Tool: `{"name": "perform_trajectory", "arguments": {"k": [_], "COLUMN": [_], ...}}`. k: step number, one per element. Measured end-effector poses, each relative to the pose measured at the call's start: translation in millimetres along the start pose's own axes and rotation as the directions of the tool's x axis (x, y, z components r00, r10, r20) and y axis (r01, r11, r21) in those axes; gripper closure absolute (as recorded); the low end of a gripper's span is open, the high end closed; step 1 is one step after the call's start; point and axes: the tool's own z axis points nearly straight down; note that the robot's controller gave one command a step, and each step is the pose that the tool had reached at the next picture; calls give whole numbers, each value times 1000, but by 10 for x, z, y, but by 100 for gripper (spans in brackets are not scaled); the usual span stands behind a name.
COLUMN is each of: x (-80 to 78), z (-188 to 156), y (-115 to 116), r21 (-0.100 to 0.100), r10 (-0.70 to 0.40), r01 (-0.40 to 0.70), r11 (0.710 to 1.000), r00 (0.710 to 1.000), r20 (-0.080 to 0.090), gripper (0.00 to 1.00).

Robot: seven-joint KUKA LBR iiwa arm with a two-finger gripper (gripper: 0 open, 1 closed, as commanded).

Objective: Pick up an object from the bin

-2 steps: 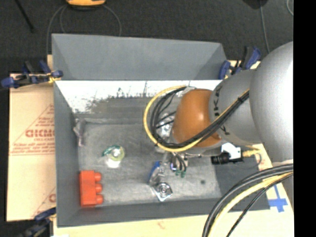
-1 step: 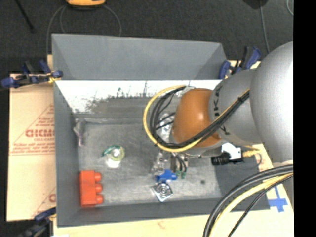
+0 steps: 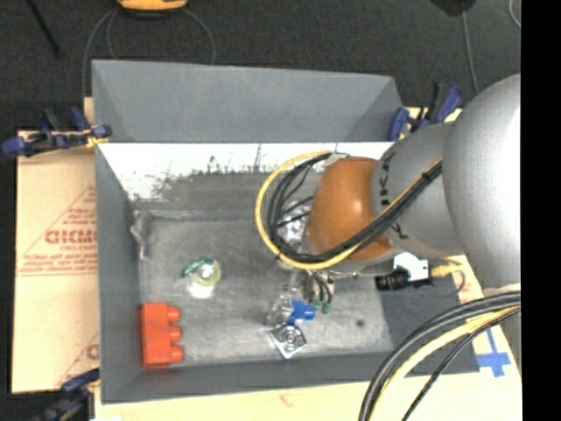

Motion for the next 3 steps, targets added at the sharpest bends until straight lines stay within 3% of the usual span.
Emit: {"name": "perform_trajectory", "arguments": {"k": [1, 2, 3], "x": [54, 47, 47], "z": [-36, -43, -43], "y": [-627, -588, -587], "r21": [9, 6, 6], "r10": [-30, -35, -35], "r01": [30, 35, 35], "r11": [1000, 999, 999], "r00": [999, 999, 999], "r20": [-16, -12, -12], "gripper": [0, 100, 100]}}
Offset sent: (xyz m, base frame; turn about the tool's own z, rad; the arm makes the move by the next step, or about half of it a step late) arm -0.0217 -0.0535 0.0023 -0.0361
